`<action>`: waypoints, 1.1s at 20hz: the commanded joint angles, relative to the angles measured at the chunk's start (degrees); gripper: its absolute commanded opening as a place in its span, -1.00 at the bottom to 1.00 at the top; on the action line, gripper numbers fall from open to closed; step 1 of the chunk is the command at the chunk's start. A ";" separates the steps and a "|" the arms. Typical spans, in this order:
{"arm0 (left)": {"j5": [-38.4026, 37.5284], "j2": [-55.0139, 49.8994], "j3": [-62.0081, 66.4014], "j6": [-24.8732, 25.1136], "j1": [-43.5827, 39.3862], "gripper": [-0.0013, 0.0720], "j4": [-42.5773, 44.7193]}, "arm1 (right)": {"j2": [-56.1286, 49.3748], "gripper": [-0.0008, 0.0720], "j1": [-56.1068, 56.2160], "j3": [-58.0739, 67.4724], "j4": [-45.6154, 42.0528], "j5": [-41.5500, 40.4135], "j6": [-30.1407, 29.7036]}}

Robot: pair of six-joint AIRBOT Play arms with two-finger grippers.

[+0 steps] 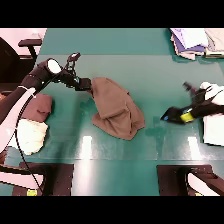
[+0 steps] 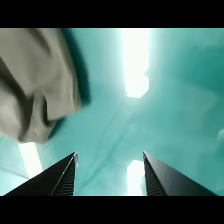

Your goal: Fold the shirts.

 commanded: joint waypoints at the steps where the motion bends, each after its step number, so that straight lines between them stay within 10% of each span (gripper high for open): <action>1: -0.26 0.07 0.07 -0.02 0.13 -0.88 0.42 | -4.02 0.25 5.62 -10.60 11.82 -10.27 -3.58; 5: -0.35 0.07 0.07 -0.02 0.11 -0.88 0.42 | -10.23 0.23 11.58 -7.06 15.72 -16.94 -4.94; 10: -0.31 0.07 0.07 0.00 0.11 -0.88 0.59 | -16.48 -0.88 15.21 0.31 15.19 -19.21 -5.16; 22: 10.43 26.01 0.26 -2.49 0.13 -0.88 17.97 | 4.83 -0.93 -6.08 29.18 -8.90 -10.60 -5.18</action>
